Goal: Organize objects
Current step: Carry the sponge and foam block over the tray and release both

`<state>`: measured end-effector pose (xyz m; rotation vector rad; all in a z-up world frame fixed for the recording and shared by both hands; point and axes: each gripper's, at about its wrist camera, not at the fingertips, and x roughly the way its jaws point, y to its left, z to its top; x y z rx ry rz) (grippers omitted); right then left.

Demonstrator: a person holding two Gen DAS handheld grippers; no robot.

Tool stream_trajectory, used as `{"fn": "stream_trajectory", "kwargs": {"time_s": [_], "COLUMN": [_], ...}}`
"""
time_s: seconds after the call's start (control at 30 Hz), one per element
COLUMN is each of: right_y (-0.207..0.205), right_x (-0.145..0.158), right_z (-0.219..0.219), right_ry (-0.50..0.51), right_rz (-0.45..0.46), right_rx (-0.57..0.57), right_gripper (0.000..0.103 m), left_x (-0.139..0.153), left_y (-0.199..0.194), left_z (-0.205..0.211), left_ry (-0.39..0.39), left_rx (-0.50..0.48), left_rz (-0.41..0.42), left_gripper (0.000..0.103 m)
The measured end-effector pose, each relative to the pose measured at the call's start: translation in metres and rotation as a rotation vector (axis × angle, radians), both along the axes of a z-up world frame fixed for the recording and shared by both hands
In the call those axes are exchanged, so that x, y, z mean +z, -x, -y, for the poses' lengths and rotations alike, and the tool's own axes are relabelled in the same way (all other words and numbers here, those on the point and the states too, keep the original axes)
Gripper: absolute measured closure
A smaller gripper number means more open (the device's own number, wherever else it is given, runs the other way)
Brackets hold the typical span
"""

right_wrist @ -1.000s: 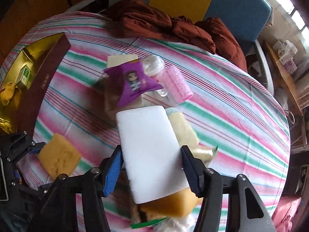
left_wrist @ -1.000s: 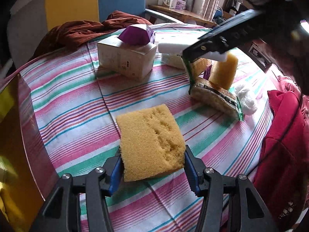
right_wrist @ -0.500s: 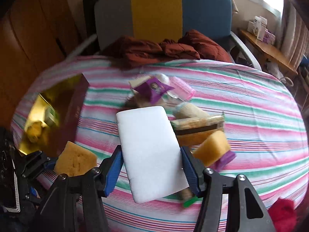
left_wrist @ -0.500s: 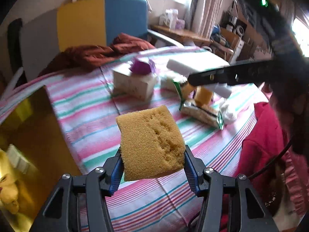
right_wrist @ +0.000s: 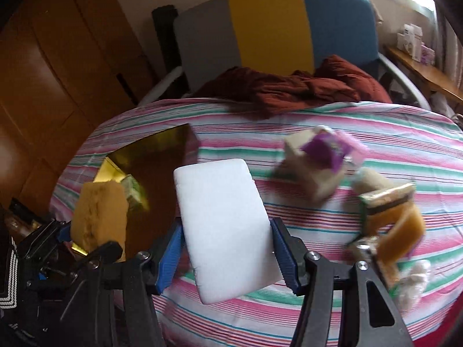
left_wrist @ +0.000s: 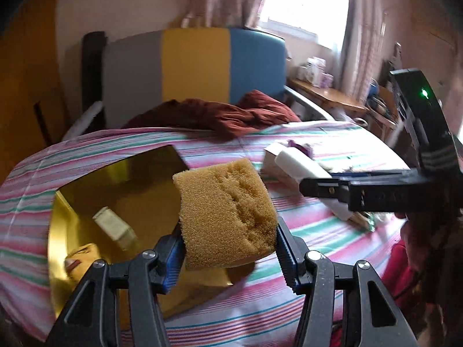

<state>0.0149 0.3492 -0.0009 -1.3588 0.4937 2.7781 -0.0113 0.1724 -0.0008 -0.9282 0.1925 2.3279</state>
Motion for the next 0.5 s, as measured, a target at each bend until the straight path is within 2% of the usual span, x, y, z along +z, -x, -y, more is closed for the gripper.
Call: {"fn": "stream_trajectory", "kwargs": {"time_s": [0.3, 0.5], "right_y": [0.031, 0.058], "right_x": [-0.004, -0.009], "right_z": [0.048, 0.074], "right_ry": [0.077, 0.092], "right_rz": [-0.011, 0.006], "right_rx": [0.063, 0.096], "right_gripper": [0.043, 0.043], "left_x": [-0.005, -0.003], "left_y": [0.02, 0.047], "left_z": [0.047, 0.094], "left_ry": [-0.007, -0.024], "left_rx": [0.113, 0.227], "left_rz": [0.014, 0.014], "left_gripper": [0.045, 0.045]}}
